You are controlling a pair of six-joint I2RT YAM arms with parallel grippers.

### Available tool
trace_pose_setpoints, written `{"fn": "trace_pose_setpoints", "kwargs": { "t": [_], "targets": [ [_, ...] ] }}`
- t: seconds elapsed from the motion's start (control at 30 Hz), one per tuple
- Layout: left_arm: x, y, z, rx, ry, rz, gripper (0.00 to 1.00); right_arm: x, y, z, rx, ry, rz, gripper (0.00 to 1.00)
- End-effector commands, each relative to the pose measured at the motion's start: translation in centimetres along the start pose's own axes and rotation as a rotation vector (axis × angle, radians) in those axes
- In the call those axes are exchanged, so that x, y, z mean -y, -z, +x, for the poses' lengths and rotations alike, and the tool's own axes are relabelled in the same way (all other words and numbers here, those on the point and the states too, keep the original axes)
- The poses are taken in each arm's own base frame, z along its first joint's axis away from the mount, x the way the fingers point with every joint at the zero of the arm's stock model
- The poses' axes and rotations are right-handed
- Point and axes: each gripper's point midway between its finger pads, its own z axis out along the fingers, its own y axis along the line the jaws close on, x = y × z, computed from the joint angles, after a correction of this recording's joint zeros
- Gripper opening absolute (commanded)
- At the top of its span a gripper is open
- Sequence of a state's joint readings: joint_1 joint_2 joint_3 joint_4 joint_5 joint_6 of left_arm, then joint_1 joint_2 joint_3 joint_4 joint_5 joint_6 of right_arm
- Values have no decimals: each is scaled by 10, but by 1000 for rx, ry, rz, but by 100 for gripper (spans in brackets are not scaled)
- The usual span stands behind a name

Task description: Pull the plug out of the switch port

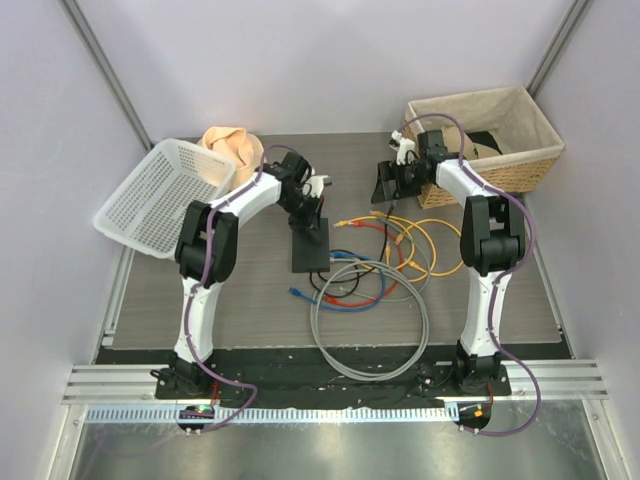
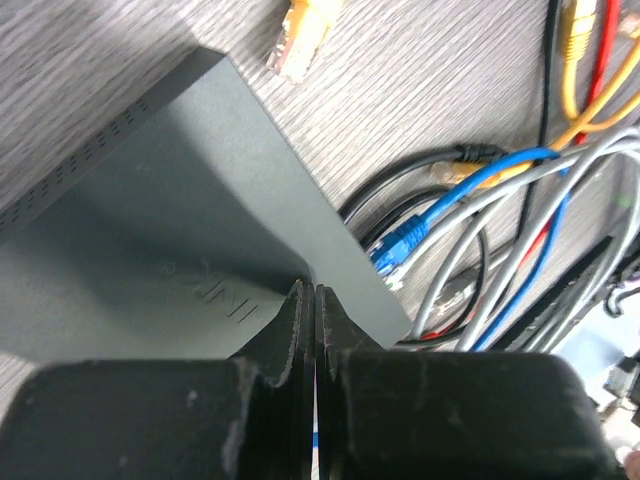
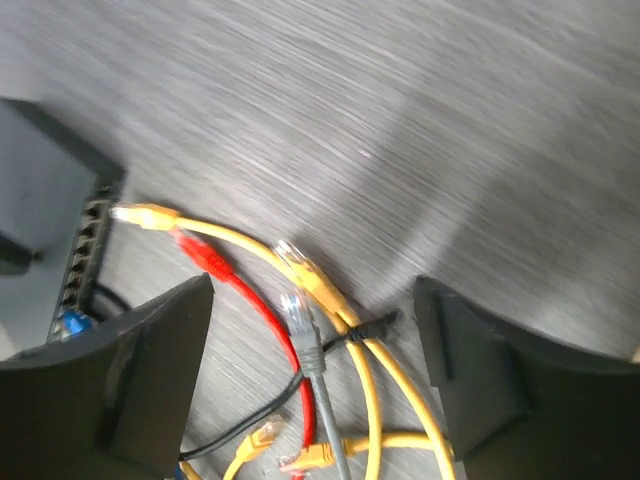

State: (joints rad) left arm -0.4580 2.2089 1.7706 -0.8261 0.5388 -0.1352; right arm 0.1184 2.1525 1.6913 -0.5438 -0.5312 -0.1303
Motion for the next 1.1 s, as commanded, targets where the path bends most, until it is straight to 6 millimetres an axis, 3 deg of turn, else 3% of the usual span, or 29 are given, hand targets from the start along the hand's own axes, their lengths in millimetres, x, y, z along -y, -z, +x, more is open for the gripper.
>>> {"fn": "trace_pose_setpoints", "kwargs": {
  "t": [0.0,0.17,0.2,0.23,0.27,0.33,0.5,0.77,0.9,1.07],
  "targets": [
    [-7,28,3,9,-76,-123,0,-65,18,-40,110,107,-183,97],
    [8,67,9,71,-228,-104,0,-117,14,-11,47,219,-360,100],
    [7,65,25,47,-233,-91,0,-123,14,-3,14,191,-404,98],
    [13,74,26,79,-265,-87,0,-124,5,3,-16,157,-441,91],
    [8,68,43,42,-258,-86,0,-135,5,6,-37,112,-530,86],
    [8,68,57,14,-244,-76,0,-137,-8,20,-119,-6,-572,71],
    [1,55,83,-50,-184,-59,0,-160,-7,39,-166,-70,-718,67],
    [-4,42,92,-95,-168,-34,0,-163,-9,66,-272,-73,-779,58],
    [-19,32,106,-159,-164,-63,0,-169,-10,88,-371,-78,-791,55],
    [-27,23,110,-190,-161,-67,0,-164,-23,100,-408,-91,-752,54]
  ]
}}
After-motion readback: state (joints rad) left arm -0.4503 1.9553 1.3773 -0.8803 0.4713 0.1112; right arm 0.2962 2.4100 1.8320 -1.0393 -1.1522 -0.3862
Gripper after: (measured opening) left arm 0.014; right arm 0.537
